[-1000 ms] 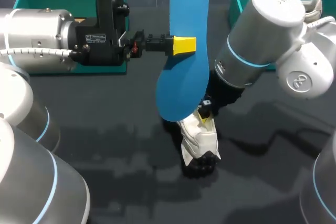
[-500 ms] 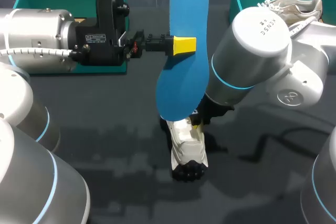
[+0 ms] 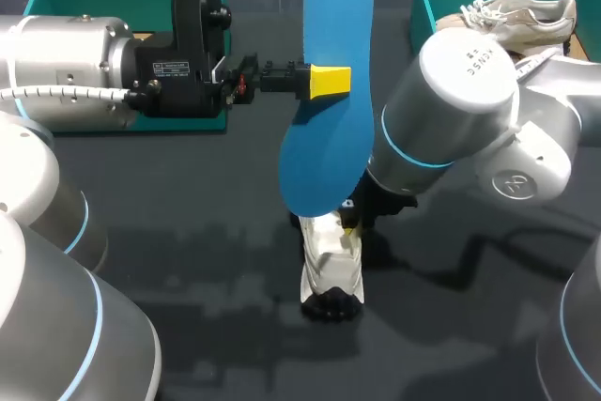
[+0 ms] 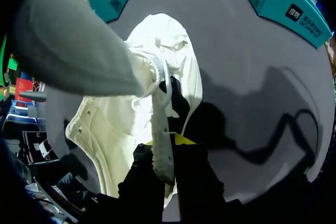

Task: Take the shoe out of the shoebox, open the shoe tongue, remove and reinsert the insole, then place the shoe into the shoebox

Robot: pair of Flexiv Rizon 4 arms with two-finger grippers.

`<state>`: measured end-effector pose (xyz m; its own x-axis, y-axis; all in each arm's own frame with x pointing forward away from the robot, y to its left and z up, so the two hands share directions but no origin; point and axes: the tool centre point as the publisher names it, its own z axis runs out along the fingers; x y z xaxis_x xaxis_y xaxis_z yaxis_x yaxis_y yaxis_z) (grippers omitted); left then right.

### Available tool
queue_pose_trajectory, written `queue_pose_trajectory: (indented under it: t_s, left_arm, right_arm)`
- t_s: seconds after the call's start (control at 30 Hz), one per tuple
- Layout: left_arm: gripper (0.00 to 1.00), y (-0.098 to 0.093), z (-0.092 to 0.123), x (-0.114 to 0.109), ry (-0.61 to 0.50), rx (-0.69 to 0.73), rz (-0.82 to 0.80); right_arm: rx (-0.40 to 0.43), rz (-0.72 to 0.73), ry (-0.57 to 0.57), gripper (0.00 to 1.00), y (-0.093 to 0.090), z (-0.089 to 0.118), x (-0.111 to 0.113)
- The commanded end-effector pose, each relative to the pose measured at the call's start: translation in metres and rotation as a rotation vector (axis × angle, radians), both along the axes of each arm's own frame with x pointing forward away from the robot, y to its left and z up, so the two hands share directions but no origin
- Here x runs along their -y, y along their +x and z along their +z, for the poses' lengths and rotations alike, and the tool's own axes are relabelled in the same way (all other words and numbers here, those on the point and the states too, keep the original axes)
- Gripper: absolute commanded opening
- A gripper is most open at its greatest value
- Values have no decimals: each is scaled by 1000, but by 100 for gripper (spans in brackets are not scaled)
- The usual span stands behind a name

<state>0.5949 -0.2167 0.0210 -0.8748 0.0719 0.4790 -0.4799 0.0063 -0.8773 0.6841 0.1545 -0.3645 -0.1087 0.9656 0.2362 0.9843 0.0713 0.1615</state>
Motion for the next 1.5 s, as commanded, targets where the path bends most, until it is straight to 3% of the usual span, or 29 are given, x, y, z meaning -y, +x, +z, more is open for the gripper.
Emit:
queue_pose_trajectory:
  t_s: [0.03, 0.83, 0.87, 0.9, 0.93, 1.23, 1.3, 1.4, 1.5]
  left_arm:
    - [0, -1, 0, 0, 1, 0, 1]
    - [0, -1, 0, 0, 1, 0, 1]
    - [0, -1, 0, 0, 1, 0, 1]
    - [0, -1, 0, 0, 1, 0, 1]
    - [0, -1, 0, 0, 1, 0, 1]
    - [0, -1, 0, 0, 1, 0, 1]
    - [0, -1, 0, 0, 1, 0, 1]
    - [0, -1, 0, 0, 1, 0, 1]
    - [0, -1, 0, 0, 1, 0, 1]
  right_arm:
    - [4, -5, 27, 0, -1, -9, 4]
    - [-9, -10, 39, 0, -1, -32, 5]
    - [-9, -10, 42, 16, -1, -32, 6]
    - [-11, -10, 46, 46, -1, -31, 6]
    - [-12, -11, 51, 100, -1, -29, 6]
    - [-49, -63, 127, 100, -5, 19, 27]
    - [-70, -65, 175, 100, -4, 33, 35]
    - [-159, -1, 357, 100, 2, 54, 53]
    - [-159, -1, 357, 100, 2, 54, 53]
